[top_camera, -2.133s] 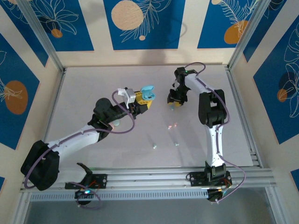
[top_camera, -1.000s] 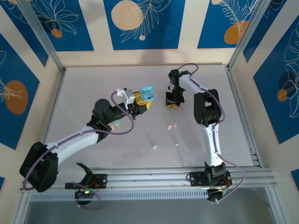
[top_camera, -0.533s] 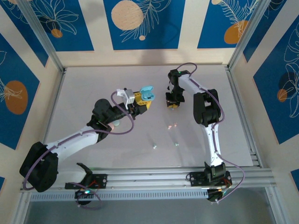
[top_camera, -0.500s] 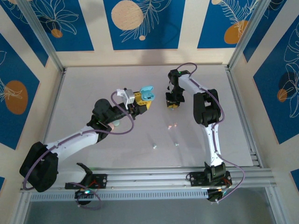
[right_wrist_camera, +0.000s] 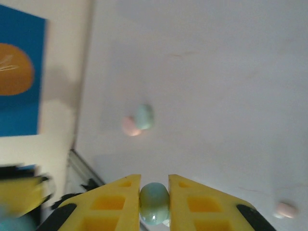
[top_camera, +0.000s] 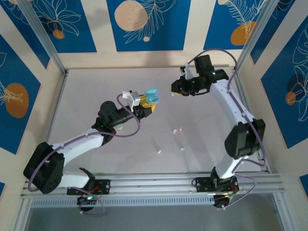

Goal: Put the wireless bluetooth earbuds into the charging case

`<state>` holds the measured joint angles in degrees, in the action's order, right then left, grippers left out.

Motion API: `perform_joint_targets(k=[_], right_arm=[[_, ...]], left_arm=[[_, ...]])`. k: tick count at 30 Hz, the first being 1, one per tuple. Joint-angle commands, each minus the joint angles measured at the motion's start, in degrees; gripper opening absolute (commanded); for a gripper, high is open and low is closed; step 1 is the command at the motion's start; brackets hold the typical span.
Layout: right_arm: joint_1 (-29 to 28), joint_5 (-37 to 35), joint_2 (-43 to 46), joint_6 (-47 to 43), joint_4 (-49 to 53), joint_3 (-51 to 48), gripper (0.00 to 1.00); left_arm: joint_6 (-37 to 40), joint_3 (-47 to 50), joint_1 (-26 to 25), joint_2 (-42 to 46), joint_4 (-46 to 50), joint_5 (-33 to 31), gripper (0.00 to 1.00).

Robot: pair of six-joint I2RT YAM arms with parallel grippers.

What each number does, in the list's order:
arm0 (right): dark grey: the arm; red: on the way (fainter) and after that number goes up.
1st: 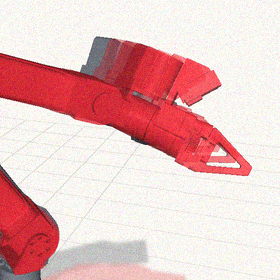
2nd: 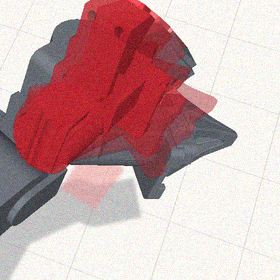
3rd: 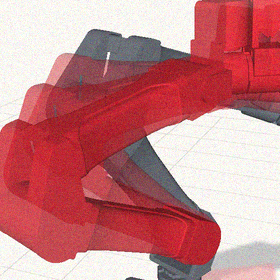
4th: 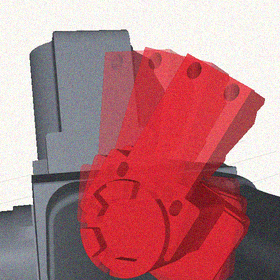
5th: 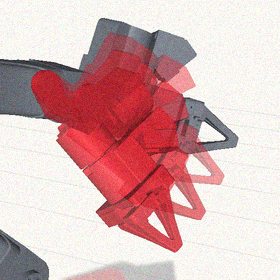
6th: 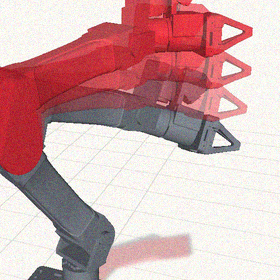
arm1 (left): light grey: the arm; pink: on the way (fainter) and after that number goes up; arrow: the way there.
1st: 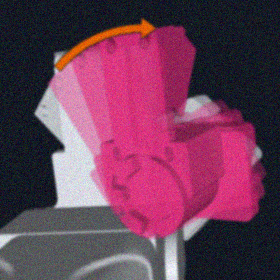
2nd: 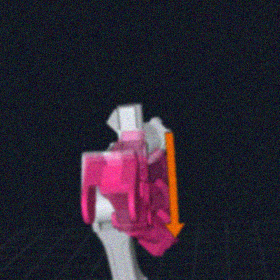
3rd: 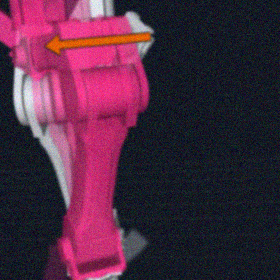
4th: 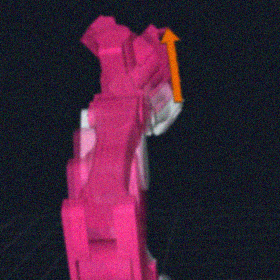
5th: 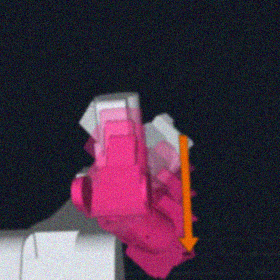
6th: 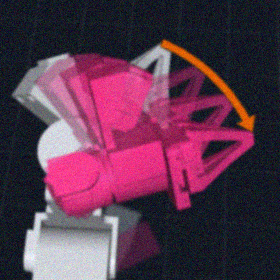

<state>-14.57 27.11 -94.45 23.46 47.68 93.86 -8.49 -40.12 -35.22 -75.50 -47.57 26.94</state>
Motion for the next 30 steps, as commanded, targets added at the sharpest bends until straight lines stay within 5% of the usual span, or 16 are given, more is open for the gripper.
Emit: perform_joint_targets(k=[1, 14, 30], right_arm=[[-1.0, 9.2, 3.2, 3.6, -4.5, -2.8, 0.21], [-4.8, 19.8, 6.3, -0.2, -8.6, -2.0, 0.21], [-6.1, 20.6, 6.0, -6.8, -5.1, -2.4, 0.21]], left_arm=[[0.0, -0.5, 0.8, -0.8, -2.9, 0.5, 0.24], [0.4, -1.7, 0.8, -2.5, -5.2, 4.5, 0.23], [-1.8, -3.1, 0.8, -3.5, -7.7, 6.4, 0.23]])
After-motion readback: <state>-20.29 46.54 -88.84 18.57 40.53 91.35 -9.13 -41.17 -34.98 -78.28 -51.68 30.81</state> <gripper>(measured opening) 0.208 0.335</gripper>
